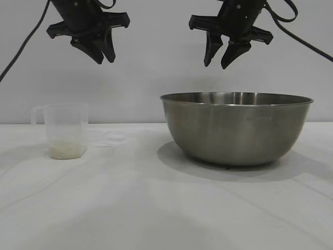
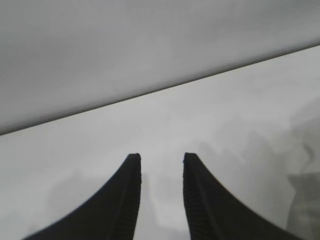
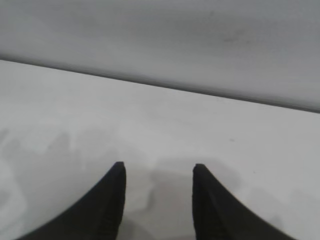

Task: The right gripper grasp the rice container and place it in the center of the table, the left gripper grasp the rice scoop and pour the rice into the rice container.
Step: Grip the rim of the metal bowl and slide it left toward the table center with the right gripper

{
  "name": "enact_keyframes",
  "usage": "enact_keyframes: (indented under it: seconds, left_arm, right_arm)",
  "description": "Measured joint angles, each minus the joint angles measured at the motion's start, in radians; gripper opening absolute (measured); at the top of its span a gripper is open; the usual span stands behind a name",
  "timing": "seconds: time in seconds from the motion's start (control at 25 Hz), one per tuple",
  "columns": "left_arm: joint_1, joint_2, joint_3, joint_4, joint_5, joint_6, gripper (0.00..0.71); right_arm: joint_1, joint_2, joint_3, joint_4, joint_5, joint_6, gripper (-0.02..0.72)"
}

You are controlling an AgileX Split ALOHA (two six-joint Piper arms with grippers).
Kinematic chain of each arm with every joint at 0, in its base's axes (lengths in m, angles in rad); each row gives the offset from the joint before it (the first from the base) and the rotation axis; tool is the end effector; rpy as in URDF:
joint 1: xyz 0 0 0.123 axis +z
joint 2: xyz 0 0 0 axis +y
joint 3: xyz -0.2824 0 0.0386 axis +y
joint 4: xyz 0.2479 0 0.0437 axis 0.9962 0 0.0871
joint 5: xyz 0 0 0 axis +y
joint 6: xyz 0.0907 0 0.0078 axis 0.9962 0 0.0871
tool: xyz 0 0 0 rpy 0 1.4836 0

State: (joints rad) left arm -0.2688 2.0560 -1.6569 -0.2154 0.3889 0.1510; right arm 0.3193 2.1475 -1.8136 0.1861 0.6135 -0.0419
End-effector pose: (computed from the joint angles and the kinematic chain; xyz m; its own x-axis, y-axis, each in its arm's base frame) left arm 0.4618 -0.1349 0.2407 -0.6308 0.1234 -0.7661 0.2944 0.9515 -0.0892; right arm 0.4663 0.1644 0.2305 -0.7521 -0.1328 -0.6455 -0.2973 0.9425 0.1525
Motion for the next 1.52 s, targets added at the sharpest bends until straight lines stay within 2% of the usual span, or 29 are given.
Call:
enact_keyframes:
  seconds: [0.28, 0.52, 0.6, 1.12, 1.2, 1.24, 1.28, 1.32, 1.36, 1.52]
  left_arm:
    - [0.0, 0.0, 0.0, 0.0, 0.047, 0.0, 0.179]
    - [0.0, 0.0, 0.0, 0.0, 0.051, 0.0, 0.179]
    - [0.0, 0.0, 0.0, 0.0, 0.051, 0.0, 0.179]
    - [0.0, 0.0, 0.0, 0.001, 0.051, 0.0, 0.179]
    - [0.0, 0.0, 0.0, 0.001, 0.051, 0.0, 0.179]
    - [0.0, 0.0, 0.0, 0.001, 0.051, 0.0, 0.179]
    - [0.0, 0.0, 0.0, 0.001, 0.051, 0.0, 0.179]
    - [0.0, 0.0, 0.0, 0.001, 0.051, 0.0, 0.179]
    - [0.0, 0.0, 0.0, 0.002, 0.051, 0.0, 0.179]
    - [0.0, 0.0, 0.0, 0.025, 0.049, 0.0, 0.179]
  right_arm:
    - [-0.046, -0.033, 0.0, -0.014, 0.182, 0.0, 0.262]
    - [-0.099, -0.085, -0.001, -0.109, 0.438, -0.005, 0.262]
    - [-0.101, -0.085, -0.001, -0.126, 0.489, -0.025, 0.262]
    - [-0.101, -0.011, 0.118, -0.122, 0.497, -0.075, 0.262]
    - [-0.101, 0.015, 0.119, -0.122, 0.501, -0.078, 0.11]
    - [-0.099, 0.021, 0.12, -0.117, 0.502, -0.08, 0.071]
    - [-0.099, 0.023, 0.12, -0.114, 0.506, -0.082, 0.05]
    - [-0.097, 0.023, 0.12, -0.102, 0.509, -0.089, 0.062]
    - [-0.09, 0.021, 0.12, -0.094, 0.514, -0.097, 0.0]
    - [-0.029, 0.021, 0.12, -0.091, 0.549, -0.103, 0.0]
